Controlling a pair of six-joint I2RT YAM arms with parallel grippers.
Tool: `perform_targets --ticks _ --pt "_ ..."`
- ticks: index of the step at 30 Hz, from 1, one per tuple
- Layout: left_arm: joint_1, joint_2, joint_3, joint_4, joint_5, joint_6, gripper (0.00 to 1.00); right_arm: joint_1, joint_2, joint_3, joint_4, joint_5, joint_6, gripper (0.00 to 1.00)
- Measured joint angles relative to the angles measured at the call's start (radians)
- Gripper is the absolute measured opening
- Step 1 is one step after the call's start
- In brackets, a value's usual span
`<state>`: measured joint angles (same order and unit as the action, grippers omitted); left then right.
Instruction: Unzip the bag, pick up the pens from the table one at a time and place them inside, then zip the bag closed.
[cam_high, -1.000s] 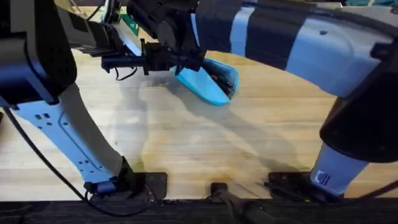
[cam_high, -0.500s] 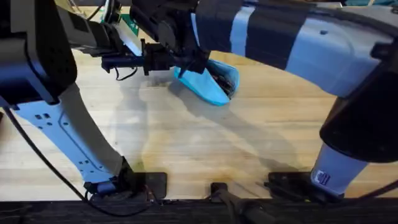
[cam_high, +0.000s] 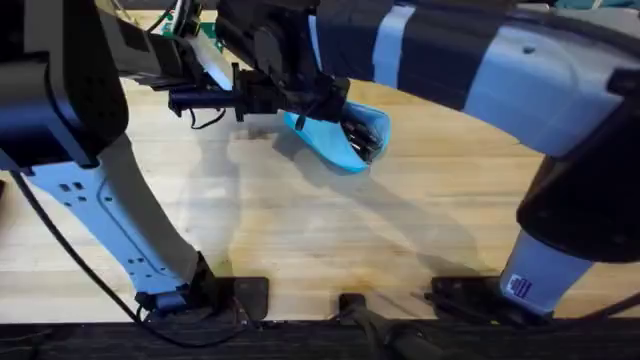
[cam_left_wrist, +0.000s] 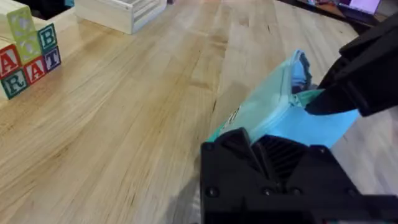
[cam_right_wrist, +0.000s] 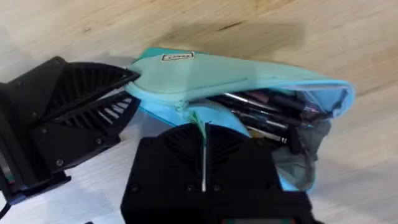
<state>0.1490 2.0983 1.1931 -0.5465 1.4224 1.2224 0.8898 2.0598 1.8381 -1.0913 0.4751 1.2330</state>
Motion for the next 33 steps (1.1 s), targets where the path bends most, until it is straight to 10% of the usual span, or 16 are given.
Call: perform_targets --ticks 33 --pt "0.011 0.000 0.000 0.009 -0.021 0.000 0.042 0.021 -0.179 0.000 -0.164 0.004 0.000 0.033"
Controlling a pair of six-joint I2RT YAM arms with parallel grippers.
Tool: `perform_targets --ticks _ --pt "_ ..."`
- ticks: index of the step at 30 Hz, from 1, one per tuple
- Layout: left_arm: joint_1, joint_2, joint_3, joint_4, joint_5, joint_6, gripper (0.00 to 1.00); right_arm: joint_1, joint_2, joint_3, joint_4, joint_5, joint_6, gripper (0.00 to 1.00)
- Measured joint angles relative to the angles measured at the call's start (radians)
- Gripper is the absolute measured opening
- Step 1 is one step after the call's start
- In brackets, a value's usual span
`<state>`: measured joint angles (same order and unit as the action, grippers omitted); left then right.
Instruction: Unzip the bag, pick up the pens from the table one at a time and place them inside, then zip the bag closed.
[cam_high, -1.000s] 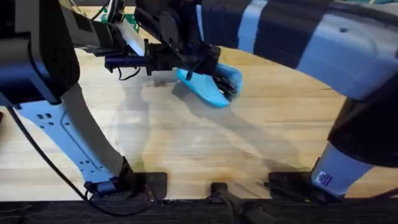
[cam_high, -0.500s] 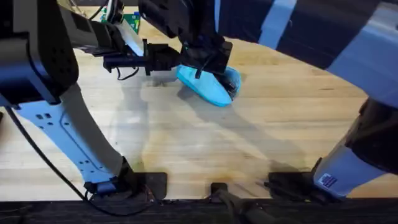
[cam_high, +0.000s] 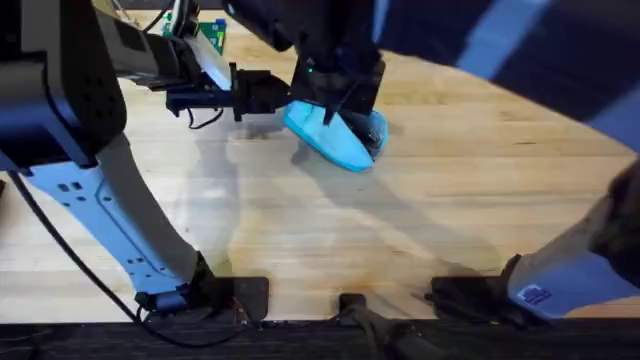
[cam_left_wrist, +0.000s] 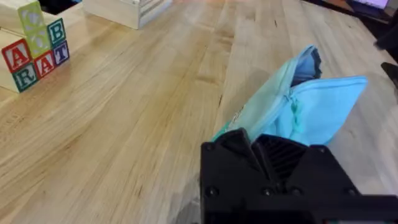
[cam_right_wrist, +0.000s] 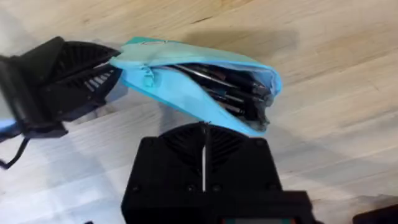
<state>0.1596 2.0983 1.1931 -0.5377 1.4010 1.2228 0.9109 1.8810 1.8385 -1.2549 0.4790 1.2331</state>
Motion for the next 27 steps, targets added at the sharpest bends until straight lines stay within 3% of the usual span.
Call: perform_targets --ticks 8,10,12,13,14,27 --pt "0.000 0.000 0.000 0.000 0.000 0.000 0.042 0.068 -0.046 0.000 -0.062 0.001 0.017 0.034" --pt "0.000 0.000 0.000 0.000 0.000 0.000 0.042 0.091 -0.046 0.000 -0.076 0.002 0.043 0.215" --pt "0.000 0.000 0.000 0.000 0.000 0.000 0.042 0.115 -0.046 0.000 -0.077 0.010 0.059 0.503" --pt "0.000 0.000 0.000 0.000 0.000 0.000 0.042 0.149 -0.046 0.000 -0.077 0.027 0.089 0.926" --pt "0.000 0.000 0.000 0.000 0.000 0.000 0.042 0.160 -0.046 0.000 -0.077 0.032 0.099 0.977" --pt "0.000 0.000 0.000 0.000 0.000 0.000 0.042 0.172 -0.047 -0.020 -0.021 0.060 0.243 0.993"
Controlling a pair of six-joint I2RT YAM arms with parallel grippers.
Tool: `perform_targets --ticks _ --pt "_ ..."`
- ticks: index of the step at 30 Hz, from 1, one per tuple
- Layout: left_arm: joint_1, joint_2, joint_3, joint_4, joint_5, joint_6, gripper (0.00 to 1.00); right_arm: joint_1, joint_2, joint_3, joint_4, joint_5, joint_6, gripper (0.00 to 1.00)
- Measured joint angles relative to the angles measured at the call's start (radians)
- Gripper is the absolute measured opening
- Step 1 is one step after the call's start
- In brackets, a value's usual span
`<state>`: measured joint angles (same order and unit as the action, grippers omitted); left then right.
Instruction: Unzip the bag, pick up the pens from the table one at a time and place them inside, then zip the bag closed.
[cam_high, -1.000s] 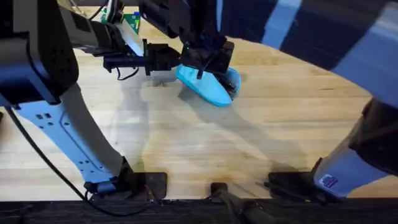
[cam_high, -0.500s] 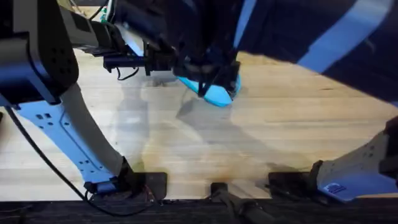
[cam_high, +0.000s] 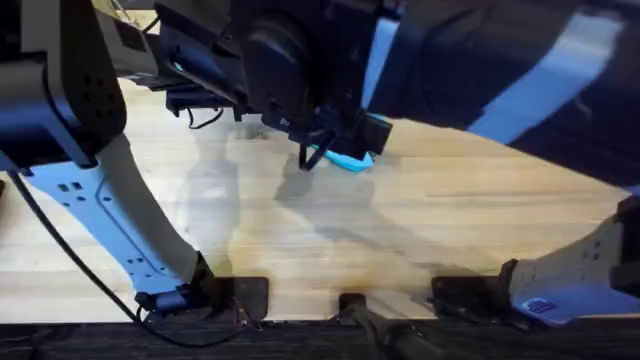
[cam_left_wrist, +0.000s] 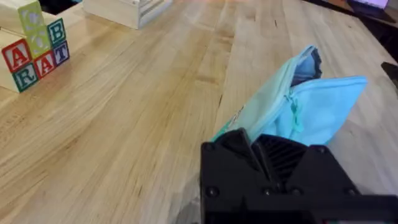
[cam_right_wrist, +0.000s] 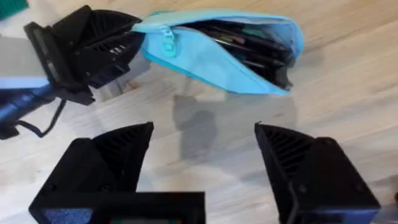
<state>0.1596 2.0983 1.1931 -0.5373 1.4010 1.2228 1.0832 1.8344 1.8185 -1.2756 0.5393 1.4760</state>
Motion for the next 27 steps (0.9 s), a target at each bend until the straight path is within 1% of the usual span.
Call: perform_targets --ticks 6,7,9,10,14,20,22,27 --pt "0.000 0.000 0.000 0.000 0.000 0.000 0.042 -0.005 0.000 -0.044 0.116 0.000 0.008 0.994" --pt "0.000 0.000 0.000 0.000 0.000 0.000 0.042 -0.015 0.000 -0.055 0.147 0.000 0.002 0.995" --pt "0.000 0.000 0.000 0.000 0.000 0.000 0.042 -0.031 0.000 -0.059 0.157 0.000 -0.011 0.994" --pt "0.000 0.000 0.000 0.000 0.000 0.000 0.042 -0.061 0.003 -0.062 0.173 -0.001 -0.035 0.994" --pt "0.000 0.000 0.000 0.000 0.000 0.000 0.042 -0.110 0.025 -0.062 0.191 -0.002 -0.063 0.995" --pt "0.000 0.000 0.000 0.000 0.000 0.000 0.042 -0.110 0.109 -0.063 0.259 -0.015 -0.070 0.978" --pt "0.000 0.000 0.000 0.000 0.000 0.000 0.042 -0.111 0.118 -0.063 0.263 -0.016 -0.070 0.973" --pt "0.000 0.000 0.000 0.000 0.000 0.000 0.042 -0.126 0.127 -0.064 0.285 -0.016 -0.070 0.921"
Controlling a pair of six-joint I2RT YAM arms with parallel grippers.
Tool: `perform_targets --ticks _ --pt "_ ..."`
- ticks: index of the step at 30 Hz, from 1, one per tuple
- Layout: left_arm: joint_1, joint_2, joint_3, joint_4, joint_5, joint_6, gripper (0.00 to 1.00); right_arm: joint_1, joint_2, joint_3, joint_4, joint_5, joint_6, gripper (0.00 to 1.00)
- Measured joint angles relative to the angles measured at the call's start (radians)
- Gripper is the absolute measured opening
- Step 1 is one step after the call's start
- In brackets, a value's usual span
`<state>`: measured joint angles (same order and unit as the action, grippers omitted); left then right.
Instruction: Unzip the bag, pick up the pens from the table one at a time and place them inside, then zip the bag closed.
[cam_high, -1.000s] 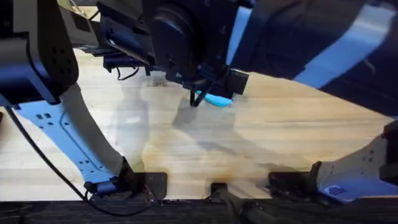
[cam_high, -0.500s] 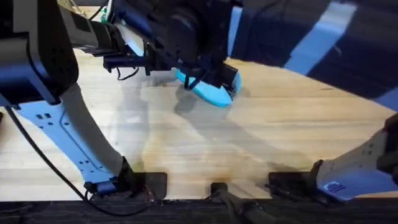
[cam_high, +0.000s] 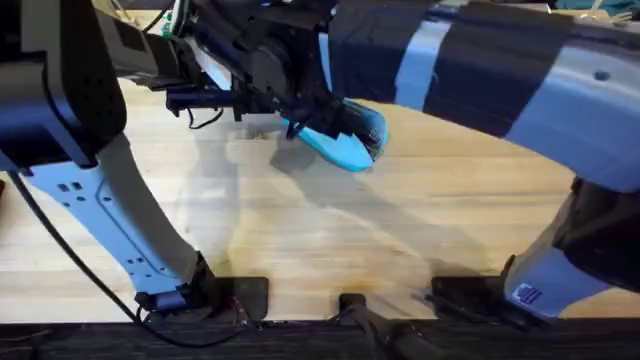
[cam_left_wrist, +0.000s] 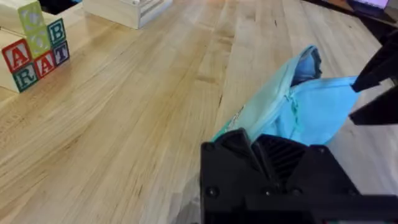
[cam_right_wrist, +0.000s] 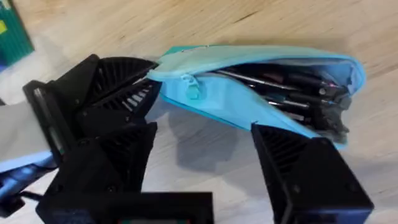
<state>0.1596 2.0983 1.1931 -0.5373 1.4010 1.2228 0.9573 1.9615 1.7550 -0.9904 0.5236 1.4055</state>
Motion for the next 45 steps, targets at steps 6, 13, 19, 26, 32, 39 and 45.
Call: perform_targets --ticks 6,13,19,26,32,39,45 --pt "0.000 0.000 0.000 0.000 0.000 0.000 0.042 -0.022 0.032 0.000 0.007 0.000 0.000 0.826" --pt "0.000 0.000 0.000 0.000 0.000 0.000 0.042 -0.029 0.048 0.000 0.042 0.000 0.000 0.719" --pt "0.000 0.000 0.000 0.000 0.000 0.000 0.042 -0.056 0.068 0.000 0.060 0.000 0.000 0.673" --pt "0.000 0.000 0.000 0.000 0.000 0.000 0.042 -0.056 0.073 0.000 0.094 0.000 0.000 0.608" --pt "0.000 0.000 0.000 0.000 0.000 0.000 0.042 -0.056 0.091 0.000 0.096 0.000 0.000 0.586" --pt "0.000 0.000 0.000 -0.001 0.000 0.000 0.042 -0.056 0.115 0.000 0.104 0.000 0.000 0.529" --pt "0.000 0.000 0.000 -0.001 0.000 0.000 0.042 -0.058 0.115 0.000 0.104 0.008 0.000 0.214"
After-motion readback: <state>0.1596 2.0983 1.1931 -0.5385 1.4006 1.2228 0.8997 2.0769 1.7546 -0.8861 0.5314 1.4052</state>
